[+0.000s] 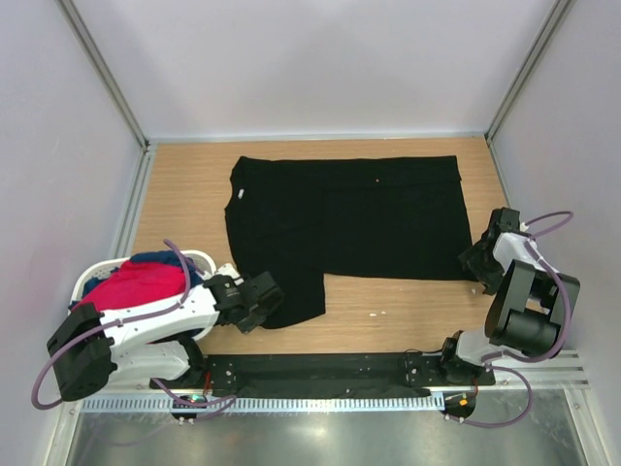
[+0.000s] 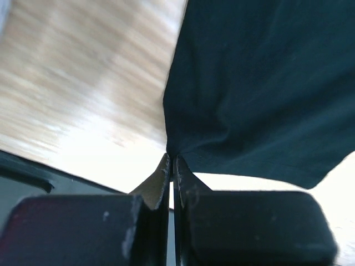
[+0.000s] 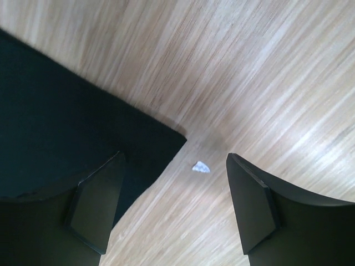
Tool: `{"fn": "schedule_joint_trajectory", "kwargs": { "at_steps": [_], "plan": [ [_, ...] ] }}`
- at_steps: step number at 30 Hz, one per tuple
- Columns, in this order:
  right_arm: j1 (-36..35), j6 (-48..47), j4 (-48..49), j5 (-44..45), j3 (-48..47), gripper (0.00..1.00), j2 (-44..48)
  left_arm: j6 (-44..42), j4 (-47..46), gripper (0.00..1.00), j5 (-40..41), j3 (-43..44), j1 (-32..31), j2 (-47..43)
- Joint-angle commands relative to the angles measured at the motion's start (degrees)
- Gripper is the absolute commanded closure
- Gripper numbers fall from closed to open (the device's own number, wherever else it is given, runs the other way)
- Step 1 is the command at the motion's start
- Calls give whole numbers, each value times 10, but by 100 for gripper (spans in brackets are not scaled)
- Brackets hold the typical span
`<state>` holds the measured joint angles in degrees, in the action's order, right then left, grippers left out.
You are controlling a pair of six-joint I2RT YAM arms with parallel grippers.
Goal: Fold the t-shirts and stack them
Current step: Fold the tshirt
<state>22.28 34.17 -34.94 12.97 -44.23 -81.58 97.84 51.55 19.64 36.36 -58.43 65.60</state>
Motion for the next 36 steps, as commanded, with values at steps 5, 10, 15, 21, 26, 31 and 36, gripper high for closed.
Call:
{"fn": "schedule_joint_trajectory", "kwargs": {
  "at_steps": [5, 10, 15, 21, 26, 31, 36],
  "plan": [
    [7, 11, 35, 38, -17, 21, -28, -94, -6, 100, 6, 7, 79, -25],
    [11, 5, 35, 88, -22, 20, -39, -122, -5, 100, -2, 9, 87, -7],
    [23, 0, 51, 107, -22, 21, -17, -144, 50, 100, 13, 58, 88, 16],
    [28, 14, 71, 77, -24, 27, -22, -126, 25, 100, -6, 68, 87, 15],
    [28, 50, 115, 20, 7, 35, -4, -120, 18, 100, -3, 101, 83, 44],
    [28, 51, 141, 8, 27, 37, 22, -135, 29, 100, 6, 107, 82, 49],
    [29, 48, 138, 1, 31, 44, 6, -119, 14, 100, -11, 84, 82, 32]
  ]
}}
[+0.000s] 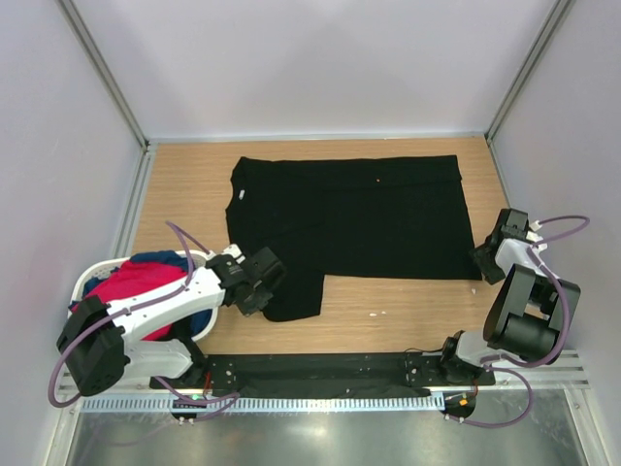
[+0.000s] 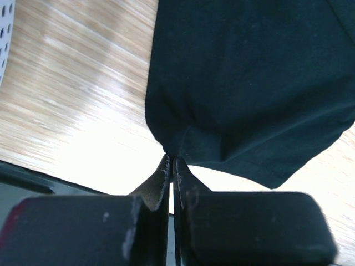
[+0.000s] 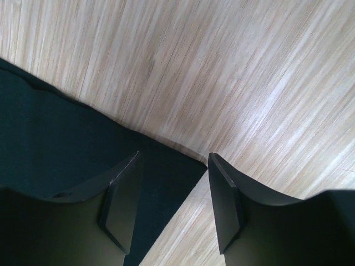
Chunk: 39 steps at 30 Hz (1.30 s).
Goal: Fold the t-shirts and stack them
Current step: Fold the tshirt
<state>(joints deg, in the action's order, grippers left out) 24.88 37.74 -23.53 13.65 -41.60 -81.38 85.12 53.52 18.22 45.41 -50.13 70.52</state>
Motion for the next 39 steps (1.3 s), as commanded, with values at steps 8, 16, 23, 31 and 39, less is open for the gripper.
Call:
{"fn": "schedule_joint_trajectory", "kwargs": {
  "at_steps": [8, 16, 23, 31, 39],
  "plan": [
    [2, 3, -5, 6, 14, 48, 8, 5, 18, 100, 16, -6, -1, -49],
    [2, -6, -6, 18, 14, 48, 12, 6, 17, 100, 12, -7, -2, -47],
    [2, -6, 12, 19, 26, 69, -20, 2, 33, 100, 22, 11, -1, -49],
    [2, -15, 9, -9, 7, 91, -4, -24, 79, 100, 59, 81, -1, -41],
    [2, -30, -22, -26, -43, 99, 17, -66, 97, 100, 103, 172, -1, -52]
  ]
}}
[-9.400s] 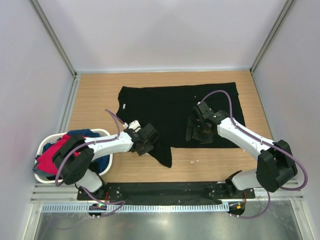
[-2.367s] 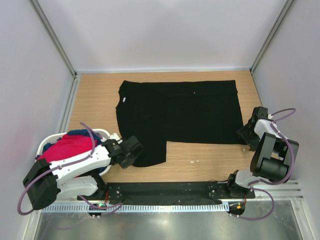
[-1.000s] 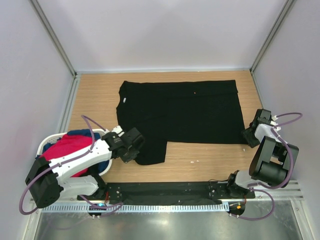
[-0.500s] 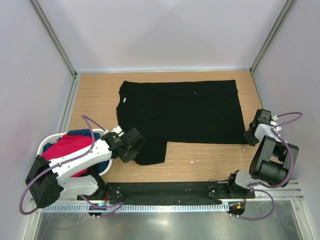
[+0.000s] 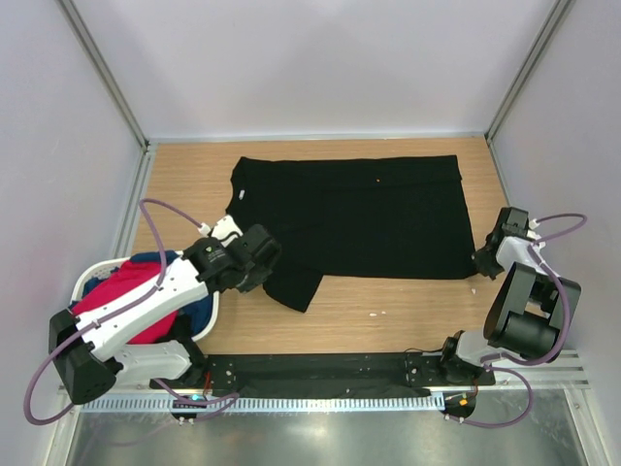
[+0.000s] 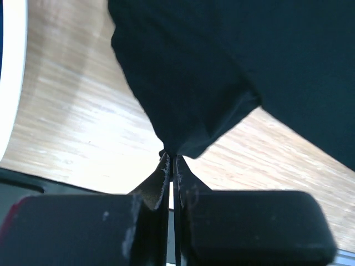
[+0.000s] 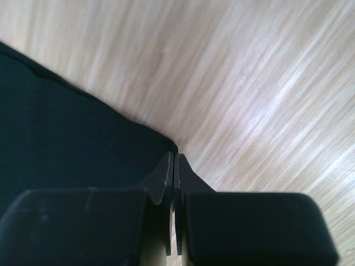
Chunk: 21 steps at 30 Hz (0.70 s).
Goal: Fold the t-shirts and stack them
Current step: Fold the tshirt
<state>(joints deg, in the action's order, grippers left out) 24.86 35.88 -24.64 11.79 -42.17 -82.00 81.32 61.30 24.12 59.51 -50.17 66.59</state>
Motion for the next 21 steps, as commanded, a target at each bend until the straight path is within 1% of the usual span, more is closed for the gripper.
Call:
{"fn": "schedule_joint_trajectory", "kwargs": {
  "at_steps": [1, 6, 7, 9, 12, 13, 14, 18, 21],
  "plan": [
    [2, -15, -14, -11, -51, 99, 24, -34, 15, 100, 50, 37, 0, -14],
    [2, -21, -44, -23, -112, 99, 18, -102, 10, 100, 67, 86, 21, 16],
    [2, -20, -45, -26, -134, 99, 14, -132, 9, 100, 71, 108, 25, 22],
    [2, -13, -51, -33, -151, 99, 4, -165, 3, 100, 83, 127, 41, 33],
    [1, -5, -58, -38, -181, 99, -12, -243, -30, 100, 80, 164, 78, 48],
    [1, -5, -58, -35, -194, 99, -17, -263, -56, 100, 75, 178, 89, 55],
    [1, -3, -59, -33, -201, 99, -24, -301, -69, 100, 71, 189, 100, 60],
    [0, 2, -65, -29, -230, 99, -60, -376, -145, 100, 45, 227, 155, 96],
    [-3, 2, -66, -32, -253, 99, -86, -416, -182, 100, 16, 255, 180, 136]
  ]
}}
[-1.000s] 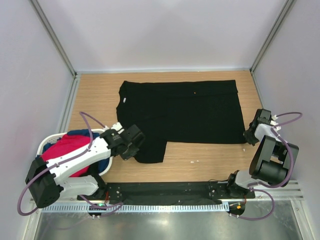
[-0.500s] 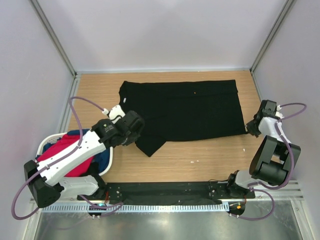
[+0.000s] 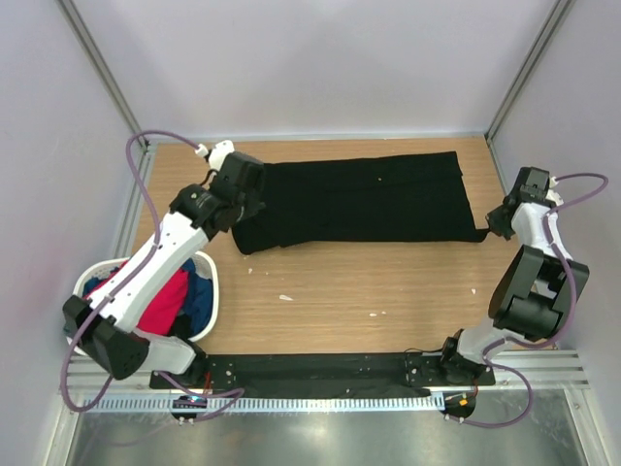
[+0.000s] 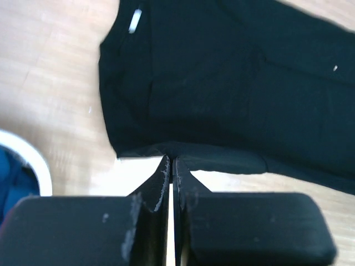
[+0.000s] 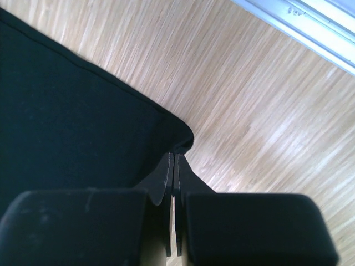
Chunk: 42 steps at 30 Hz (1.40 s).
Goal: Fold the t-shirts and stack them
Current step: Fold the tshirt
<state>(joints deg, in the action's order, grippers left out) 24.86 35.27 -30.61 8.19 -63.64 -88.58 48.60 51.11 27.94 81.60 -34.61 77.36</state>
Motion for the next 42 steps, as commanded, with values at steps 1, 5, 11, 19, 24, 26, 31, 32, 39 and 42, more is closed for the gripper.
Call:
{"fn": "schedule_joint_trajectory", "kwargs": {
  "at_steps": [1, 5, 11, 19, 24, 26, 31, 32, 39, 42],
  "plan": [
    [-4, 6, -6, 4, -45, 99, -26, -96, -87, 100, -31, 42, 30, 40],
    [-19, 2, -6, 9, -83, 99, -62, -118, -103, 100, -54, 79, 59, 100],
    [-52, -2, -5, 17, -144, 99, -120, -130, -111, 100, -77, 126, 80, 144],
    [-71, -5, -6, 24, -189, 99, -177, -119, -102, 100, -72, 119, 88, 163],
    [-72, -8, -9, 41, -211, 99, -194, -96, -84, 100, -59, 120, 103, 167],
    [-72, -12, -10, 52, -216, 99, -200, -93, -82, 100, -59, 117, 108, 164],
    [-72, -9, -16, 57, -240, 99, -223, -97, -82, 100, -54, 108, 111, 161],
    [-72, -8, -16, 56, -243, 99, -230, -97, -82, 100, -53, 105, 112, 159],
    [-72, -12, -17, 60, -244, 99, -251, -115, -100, 100, -70, 96, 118, 166],
    [-72, -16, -17, 56, -248, 99, -259, -138, -116, 100, -81, 103, 118, 175]
  ]
}}
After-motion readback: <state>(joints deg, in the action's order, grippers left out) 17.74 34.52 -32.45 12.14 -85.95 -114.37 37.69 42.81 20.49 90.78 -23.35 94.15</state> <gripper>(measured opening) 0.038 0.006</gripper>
